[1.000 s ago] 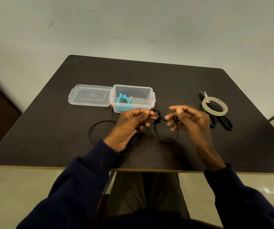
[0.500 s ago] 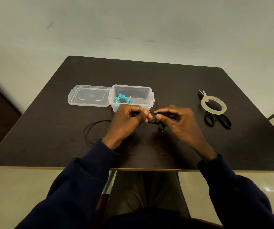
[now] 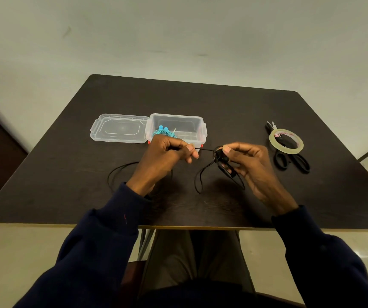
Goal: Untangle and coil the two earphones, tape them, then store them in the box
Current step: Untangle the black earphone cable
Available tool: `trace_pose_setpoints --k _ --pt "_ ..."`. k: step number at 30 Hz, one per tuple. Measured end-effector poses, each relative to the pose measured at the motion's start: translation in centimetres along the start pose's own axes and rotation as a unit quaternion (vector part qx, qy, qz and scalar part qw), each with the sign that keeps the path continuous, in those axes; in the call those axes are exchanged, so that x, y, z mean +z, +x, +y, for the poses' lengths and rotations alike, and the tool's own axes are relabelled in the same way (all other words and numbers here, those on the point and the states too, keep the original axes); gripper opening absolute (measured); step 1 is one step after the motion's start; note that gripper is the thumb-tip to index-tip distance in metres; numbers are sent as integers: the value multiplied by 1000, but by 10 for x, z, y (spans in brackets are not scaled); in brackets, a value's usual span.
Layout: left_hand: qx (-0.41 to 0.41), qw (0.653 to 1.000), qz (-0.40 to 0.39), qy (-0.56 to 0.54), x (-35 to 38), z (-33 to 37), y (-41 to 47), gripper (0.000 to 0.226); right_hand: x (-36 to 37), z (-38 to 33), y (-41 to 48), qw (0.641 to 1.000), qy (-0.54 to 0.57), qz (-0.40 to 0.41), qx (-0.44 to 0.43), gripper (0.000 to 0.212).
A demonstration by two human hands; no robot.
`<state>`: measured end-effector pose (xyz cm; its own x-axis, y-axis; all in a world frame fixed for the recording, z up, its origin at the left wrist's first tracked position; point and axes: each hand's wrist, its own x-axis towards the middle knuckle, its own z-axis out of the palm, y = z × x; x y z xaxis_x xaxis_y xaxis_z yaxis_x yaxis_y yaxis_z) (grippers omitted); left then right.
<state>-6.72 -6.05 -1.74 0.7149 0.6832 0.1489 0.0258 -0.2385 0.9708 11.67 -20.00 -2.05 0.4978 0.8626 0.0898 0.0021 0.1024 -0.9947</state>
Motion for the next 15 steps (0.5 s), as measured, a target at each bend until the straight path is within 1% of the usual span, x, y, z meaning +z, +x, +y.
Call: trace_pose_setpoints --k 4,6,11,15 --pt "11 1000 -2 10 -1 -2 1 22 -3 3 0 999 -19 0 -44 19" --pt "12 1000 -8 9 1 -3 0 20 -6 5 0 998 -35 -7 -51 22" --pt "9 999 -31 7 11 -5 0 14 -3 4 -1 996 -76 -25 -48 15" --pt "6 1000 -26 10 19 -7 -3 9 3 5 -2 989 -121 -31 -75 20"
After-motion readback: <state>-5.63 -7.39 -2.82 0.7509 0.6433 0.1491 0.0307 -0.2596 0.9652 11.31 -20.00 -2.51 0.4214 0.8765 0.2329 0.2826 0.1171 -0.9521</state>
